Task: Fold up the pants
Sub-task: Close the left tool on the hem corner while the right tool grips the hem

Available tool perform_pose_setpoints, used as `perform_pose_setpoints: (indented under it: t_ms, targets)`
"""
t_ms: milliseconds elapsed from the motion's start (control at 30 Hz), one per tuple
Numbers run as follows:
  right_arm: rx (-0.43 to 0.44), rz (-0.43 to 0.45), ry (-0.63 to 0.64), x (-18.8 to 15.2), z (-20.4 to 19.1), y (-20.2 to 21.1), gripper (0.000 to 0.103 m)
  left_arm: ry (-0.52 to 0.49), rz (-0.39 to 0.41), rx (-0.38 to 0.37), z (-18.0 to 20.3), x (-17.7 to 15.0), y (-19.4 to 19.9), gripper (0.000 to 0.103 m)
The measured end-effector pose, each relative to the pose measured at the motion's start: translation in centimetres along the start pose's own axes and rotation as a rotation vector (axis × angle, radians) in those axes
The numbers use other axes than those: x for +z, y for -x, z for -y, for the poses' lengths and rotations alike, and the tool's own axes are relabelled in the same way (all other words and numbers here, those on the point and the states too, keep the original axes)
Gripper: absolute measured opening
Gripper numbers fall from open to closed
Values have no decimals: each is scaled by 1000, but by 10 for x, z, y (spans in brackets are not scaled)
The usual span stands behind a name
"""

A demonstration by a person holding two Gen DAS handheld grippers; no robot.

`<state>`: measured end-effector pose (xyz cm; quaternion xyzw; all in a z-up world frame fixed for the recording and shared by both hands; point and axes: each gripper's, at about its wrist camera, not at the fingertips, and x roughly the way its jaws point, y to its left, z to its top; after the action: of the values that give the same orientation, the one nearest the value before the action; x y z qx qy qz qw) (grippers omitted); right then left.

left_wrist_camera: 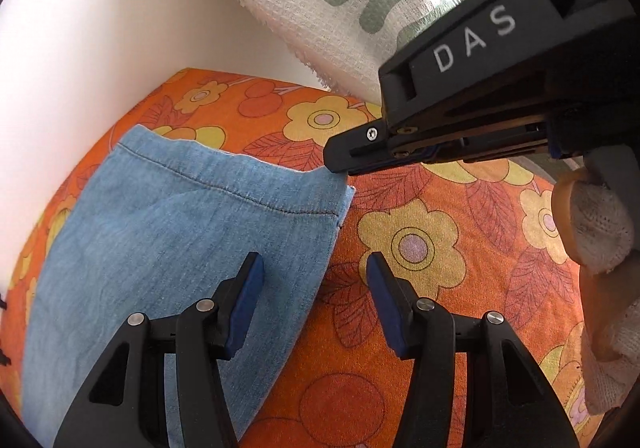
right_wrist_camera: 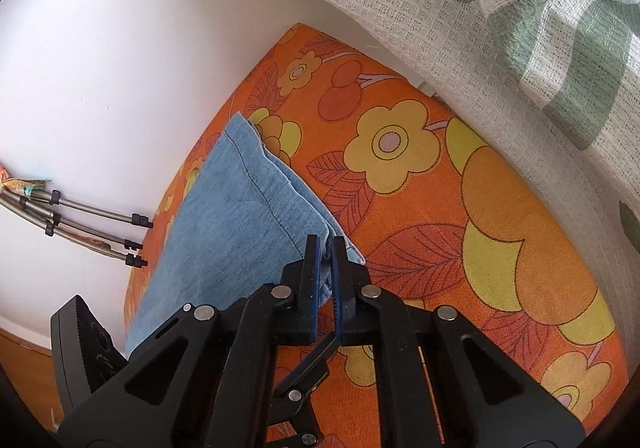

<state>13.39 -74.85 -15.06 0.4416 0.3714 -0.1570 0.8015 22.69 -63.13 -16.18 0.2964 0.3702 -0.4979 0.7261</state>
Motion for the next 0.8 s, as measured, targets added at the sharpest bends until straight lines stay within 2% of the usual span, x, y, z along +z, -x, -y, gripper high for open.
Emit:
perform_pose_setpoints:
  t_ms: [33,67,100,133,200,300,433,633,667,700,800]
  targets:
    - [-18,-4,5,0,0,-1,6,1,3,-3,0,1,-1,45]
    - [-24,-7,5,-1,2,-1,7,0,7,1,-1,2,-1,37]
    - [-25,-12,0,-1,4,-1,7,-2,9,4,-1,3,-1,24]
    - [-23,-17,-6,-1,6,-2,8,-2,8,18,-2,3,-2,18]
    - [-26,-20,-14,-1,10,-1,19,7,14,3,-6,4,-1,12]
    - [-16,-21,-16,-2,12,0,34,35,25,-19,-11,2,1,10]
    - [16,-41,-14,-5,9,-5,35,120,37,-83,-26,1,0,9]
    - [14,-34,-19,-3,8,-16,35,110,40,-98,-27,0,0,9]
    - [23,-34,-25,-3,8,-17,29,113,40,-102,-28,1,0,9]
    - [41,-41,-34,-3,9,-19,17,109,40,-100,-27,1,1,9]
    - [37,-36,-30,-2,6,-18,13,88,41,-87,-23,2,0,17]
